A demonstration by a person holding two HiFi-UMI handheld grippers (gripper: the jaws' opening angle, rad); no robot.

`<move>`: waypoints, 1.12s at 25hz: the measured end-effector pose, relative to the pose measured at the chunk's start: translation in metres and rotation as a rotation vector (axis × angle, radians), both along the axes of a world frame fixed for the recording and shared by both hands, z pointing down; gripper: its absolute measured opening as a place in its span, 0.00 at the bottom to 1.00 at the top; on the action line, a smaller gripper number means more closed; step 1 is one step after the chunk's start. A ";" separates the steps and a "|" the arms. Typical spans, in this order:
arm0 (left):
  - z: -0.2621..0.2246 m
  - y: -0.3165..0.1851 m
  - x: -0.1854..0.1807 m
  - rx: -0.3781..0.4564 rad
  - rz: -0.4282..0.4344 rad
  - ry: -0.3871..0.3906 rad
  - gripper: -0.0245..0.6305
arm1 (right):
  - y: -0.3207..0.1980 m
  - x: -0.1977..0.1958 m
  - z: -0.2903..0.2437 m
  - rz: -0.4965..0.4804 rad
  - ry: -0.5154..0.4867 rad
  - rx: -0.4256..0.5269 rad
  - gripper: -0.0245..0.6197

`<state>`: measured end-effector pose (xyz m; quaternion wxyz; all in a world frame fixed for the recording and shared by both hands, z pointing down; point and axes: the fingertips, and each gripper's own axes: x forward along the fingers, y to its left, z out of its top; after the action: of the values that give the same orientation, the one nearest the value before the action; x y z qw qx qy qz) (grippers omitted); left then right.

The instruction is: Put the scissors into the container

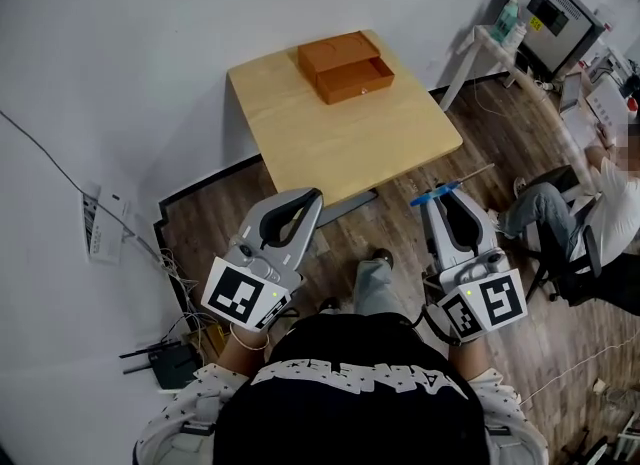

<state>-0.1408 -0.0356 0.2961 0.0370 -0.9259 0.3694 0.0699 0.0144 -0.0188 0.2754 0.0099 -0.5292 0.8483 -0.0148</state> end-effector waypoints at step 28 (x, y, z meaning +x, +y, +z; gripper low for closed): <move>-0.010 -0.100 0.065 -0.002 -0.112 -0.064 0.04 | -0.125 0.071 0.004 -0.116 -0.056 -0.002 0.19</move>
<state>-0.0755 -0.1359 0.2860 0.0519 -0.9057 0.4191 0.0377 0.0849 -0.1433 0.2796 0.0324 -0.4785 0.8769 -0.0311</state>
